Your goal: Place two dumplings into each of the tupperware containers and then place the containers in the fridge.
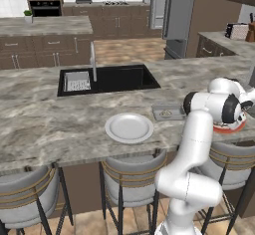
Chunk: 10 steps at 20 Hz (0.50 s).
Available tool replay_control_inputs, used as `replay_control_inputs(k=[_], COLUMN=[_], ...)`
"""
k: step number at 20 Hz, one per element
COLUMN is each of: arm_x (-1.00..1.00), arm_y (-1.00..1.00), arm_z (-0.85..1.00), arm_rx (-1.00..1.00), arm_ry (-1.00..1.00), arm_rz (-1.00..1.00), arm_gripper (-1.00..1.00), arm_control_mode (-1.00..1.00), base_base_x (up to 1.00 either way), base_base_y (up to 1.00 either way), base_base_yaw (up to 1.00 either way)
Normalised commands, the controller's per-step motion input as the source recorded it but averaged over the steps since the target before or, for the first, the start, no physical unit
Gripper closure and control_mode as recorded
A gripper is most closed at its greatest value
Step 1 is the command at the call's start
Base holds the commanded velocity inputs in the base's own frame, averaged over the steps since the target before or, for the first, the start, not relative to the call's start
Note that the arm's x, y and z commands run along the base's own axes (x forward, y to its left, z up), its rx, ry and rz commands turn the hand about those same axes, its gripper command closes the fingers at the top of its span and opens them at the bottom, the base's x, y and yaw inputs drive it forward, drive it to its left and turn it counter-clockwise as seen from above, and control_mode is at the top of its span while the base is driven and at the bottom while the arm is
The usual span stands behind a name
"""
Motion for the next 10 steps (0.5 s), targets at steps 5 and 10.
replay_control_inputs(k=[5,10], arm_x=[0.0,-0.03], arm_y=[0.0,0.05], arm_z=[-0.11,0.14], arm_rx=[0.0,-0.07], arm_ry=[0.03,0.03], arm_rz=[-0.04,0.01], arm_gripper=[1.0,1.0], arm_control_mode=[-1.0,-1.0], base_base_x=[0.0,0.0], base_base_y=[0.0,0.0], base_base_yaw=[0.0,0.0])
